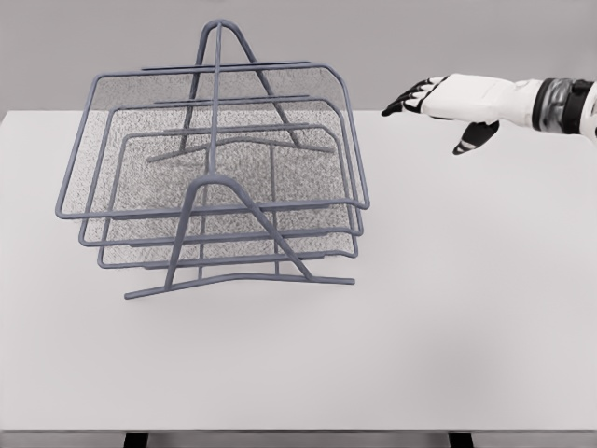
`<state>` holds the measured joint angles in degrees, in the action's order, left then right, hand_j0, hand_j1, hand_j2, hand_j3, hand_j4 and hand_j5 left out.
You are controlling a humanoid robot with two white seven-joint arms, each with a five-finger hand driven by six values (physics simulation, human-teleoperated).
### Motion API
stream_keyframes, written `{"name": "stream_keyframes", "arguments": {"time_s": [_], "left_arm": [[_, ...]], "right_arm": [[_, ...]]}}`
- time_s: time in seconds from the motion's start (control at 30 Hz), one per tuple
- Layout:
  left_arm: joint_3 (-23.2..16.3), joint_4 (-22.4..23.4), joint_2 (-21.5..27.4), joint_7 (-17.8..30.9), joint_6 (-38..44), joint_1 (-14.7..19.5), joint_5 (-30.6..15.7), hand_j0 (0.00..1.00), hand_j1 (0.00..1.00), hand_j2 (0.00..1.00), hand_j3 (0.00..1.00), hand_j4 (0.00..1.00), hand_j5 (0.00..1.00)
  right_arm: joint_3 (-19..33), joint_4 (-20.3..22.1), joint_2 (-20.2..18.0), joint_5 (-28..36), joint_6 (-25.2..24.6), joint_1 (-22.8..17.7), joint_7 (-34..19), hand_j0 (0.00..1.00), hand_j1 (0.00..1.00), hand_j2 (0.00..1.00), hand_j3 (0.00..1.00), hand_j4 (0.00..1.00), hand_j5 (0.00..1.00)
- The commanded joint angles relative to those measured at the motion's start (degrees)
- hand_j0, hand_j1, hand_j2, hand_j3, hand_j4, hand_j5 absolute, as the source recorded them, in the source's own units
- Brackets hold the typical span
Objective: Pull out the upper folder box with right arm
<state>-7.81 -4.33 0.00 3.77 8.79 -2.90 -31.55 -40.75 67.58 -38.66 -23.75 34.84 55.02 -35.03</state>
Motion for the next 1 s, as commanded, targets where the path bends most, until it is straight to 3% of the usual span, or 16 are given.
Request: {"name": "stream_keyframes", "arguments": {"time_s": [0.0, 0.07, 0.13, 0.2, 0.23, 0.53, 0.87, 0.97], "left_arm": [[0.0, 0.0, 0.0, 0.0, 0.0, 0.0, 0.0, 1.00, 1.00, 1.00, 1.00, 1.00, 1.00], [0.0, 0.0, 0.0, 0.0, 0.0, 0.0, 0.0, 1.00, 1.00, 1.00, 1.00, 1.00, 1.00], [0.0, 0.0, 0.0, 0.0, 0.0, 0.0, 0.0, 1.00, 1.00, 1.00, 1.00, 1.00, 1.00], [0.0, 0.0, 0.0, 0.0, 0.0, 0.0, 0.0, 1.00, 1.00, 1.00, 1.00, 1.00, 1.00], [0.0, 0.0, 0.0, 0.0, 0.0, 0.0, 0.0, 1.00, 1.00, 1.00, 1.00, 1.00, 1.00], [0.0, 0.0, 0.0, 0.0, 0.0, 0.0, 0.0, 1.00, 1.00, 1.00, 1.00, 1.00, 1.00], [0.0, 0.0, 0.0, 0.0, 0.0, 0.0, 0.0, 1.00, 1.00, 1.00, 1.00, 1.00, 1.00], [0.0, 0.0, 0.0, 0.0, 0.0, 0.0, 0.0, 1.00, 1.00, 1.00, 1.00, 1.00, 1.00]], "right_arm": [[0.2, 0.6, 0.1, 0.3, 0.2, 0.2, 0.0, 1.00, 1.00, 1.00, 1.00, 1.00, 1.00], [-0.4, -1.0, 5.9, -0.1, 0.2, 1.5, 0.0, 1.00, 1.00, 1.00, 1.00, 1.00, 1.00], [-0.4, 0.2, 6.4, -0.1, 0.2, 1.5, 0.0, 1.00, 1.00, 1.00, 1.00, 1.00, 1.00], [-0.5, 5.4, 6.3, -0.1, 0.2, 1.9, 0.0, 1.00, 1.00, 1.00, 1.00, 1.00, 1.00], [-0.4, 6.0, 6.1, 0.1, 0.2, 2.3, 0.0, 1.00, 1.00, 1.00, 1.00, 1.00, 1.00], [-1.3, 5.5, 8.8, 0.0, 0.2, -0.1, 0.0, 1.00, 1.00, 1.00, 1.00, 1.00, 1.00], [-1.3, 6.2, 7.9, -0.4, 0.2, -3.2, 0.0, 1.00, 1.00, 1.00, 1.00, 1.00, 1.00], [-0.7, 6.2, 3.7, -0.4, 0.2, -3.3, 0.0, 1.00, 1.00, 1.00, 1.00, 1.00, 1.00]]}}
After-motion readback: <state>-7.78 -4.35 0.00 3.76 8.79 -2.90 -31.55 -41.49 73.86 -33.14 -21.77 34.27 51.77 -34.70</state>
